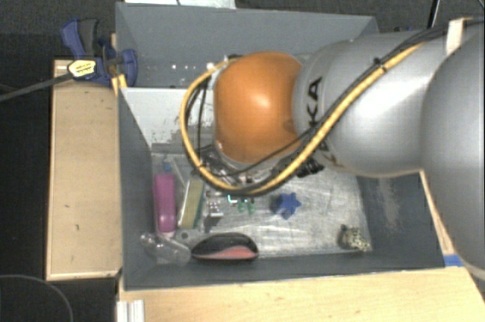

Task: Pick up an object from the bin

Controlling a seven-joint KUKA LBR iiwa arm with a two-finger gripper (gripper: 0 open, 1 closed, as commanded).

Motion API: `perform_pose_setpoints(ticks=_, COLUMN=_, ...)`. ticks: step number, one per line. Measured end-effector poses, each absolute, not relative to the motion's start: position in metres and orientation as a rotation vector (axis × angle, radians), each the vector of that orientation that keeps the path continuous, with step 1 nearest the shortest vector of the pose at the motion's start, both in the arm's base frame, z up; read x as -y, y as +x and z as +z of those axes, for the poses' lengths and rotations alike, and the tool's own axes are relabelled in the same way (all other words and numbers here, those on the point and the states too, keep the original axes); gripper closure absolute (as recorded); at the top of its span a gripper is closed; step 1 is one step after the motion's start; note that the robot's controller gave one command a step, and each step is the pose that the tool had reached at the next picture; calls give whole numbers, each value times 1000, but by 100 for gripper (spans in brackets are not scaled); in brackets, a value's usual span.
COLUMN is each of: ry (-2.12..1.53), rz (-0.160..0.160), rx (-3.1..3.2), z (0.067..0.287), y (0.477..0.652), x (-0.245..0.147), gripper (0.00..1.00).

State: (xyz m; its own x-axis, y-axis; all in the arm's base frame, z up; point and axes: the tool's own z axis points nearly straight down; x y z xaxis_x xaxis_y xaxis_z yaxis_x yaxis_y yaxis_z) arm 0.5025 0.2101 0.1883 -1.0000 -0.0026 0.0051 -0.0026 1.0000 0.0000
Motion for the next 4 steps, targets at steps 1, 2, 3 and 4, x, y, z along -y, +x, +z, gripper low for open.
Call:
perform_pose_setpoints(ticks=1, ry=252, rz=13, rx=3135, z=74, y=497, x=-236, gripper=0)
perform_pose_setpoints(ticks=2, ry=245, rz=4, rx=3137, z=75, y=496, x=-238, gripper=100)
perform_pose_setpoints(ticks=3, ry=238, rz=-3, rx=3138, z=109, y=504, x=-229, gripper=100)
perform_pose_setpoints(ticks=4, ry=231, rz=-2, rx=3135, z=107, y=503, x=-229, gripper=0)
